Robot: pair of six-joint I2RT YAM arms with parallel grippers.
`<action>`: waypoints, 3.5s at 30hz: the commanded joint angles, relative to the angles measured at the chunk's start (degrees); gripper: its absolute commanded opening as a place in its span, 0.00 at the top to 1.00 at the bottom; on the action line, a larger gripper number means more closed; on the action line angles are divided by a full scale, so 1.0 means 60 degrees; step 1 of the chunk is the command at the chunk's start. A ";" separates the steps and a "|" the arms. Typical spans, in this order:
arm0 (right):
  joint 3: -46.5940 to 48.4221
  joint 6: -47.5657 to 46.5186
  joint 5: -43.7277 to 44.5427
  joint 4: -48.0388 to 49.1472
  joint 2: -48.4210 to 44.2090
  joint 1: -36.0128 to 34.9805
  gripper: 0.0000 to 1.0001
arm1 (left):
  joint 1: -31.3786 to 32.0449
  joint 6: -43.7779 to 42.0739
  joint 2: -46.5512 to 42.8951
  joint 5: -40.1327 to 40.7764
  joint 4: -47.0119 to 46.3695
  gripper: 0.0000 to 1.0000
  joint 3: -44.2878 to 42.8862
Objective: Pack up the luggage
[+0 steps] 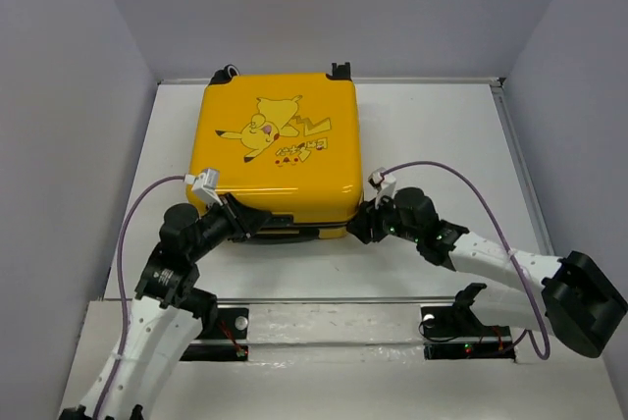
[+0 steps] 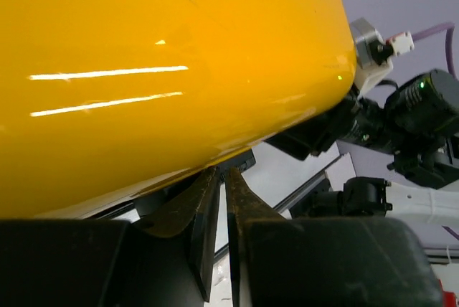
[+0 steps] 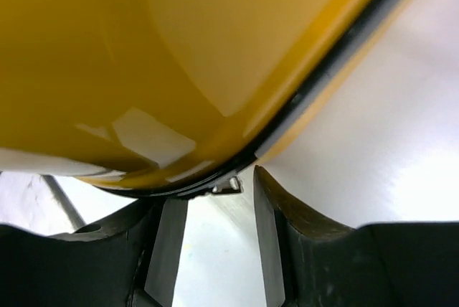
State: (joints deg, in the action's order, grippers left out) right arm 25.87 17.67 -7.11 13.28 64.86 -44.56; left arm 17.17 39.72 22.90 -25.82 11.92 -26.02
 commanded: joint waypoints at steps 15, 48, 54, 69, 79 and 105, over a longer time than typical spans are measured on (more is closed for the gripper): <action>0.1519 -0.1071 -0.1394 0.0775 -0.0029 0.1874 0.86 | 0.5765 0.1302 0.2355 0.5050 -0.2838 0.74 -0.0033; 0.0436 -0.0192 -0.1366 0.0516 -0.0655 0.1028 0.93 | 0.5752 0.2242 0.4546 0.9195 -0.5237 0.51 0.1202; 0.0814 0.0306 0.0011 -0.0250 -0.0309 -0.0994 0.93 | 0.5766 0.2198 0.5951 0.8978 -0.6291 0.62 0.0866; 0.3760 0.2079 0.2840 0.1142 0.3488 -0.2623 0.93 | 0.5781 0.1539 0.5450 0.8347 -0.5556 0.79 0.0514; 0.2866 0.2021 0.3148 0.0615 0.2623 -0.2623 0.93 | 0.4598 -0.0686 0.2744 0.8696 0.1994 0.07 -0.4770; 0.3261 0.1932 0.2564 0.0318 0.2796 -0.2710 0.93 | -0.2471 -0.1246 0.7552 -0.0781 -0.3245 0.01 -0.2197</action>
State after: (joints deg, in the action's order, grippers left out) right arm 43.31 28.32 11.35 13.15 80.23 -59.35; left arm -9.80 28.99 67.35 -20.53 -8.36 -46.02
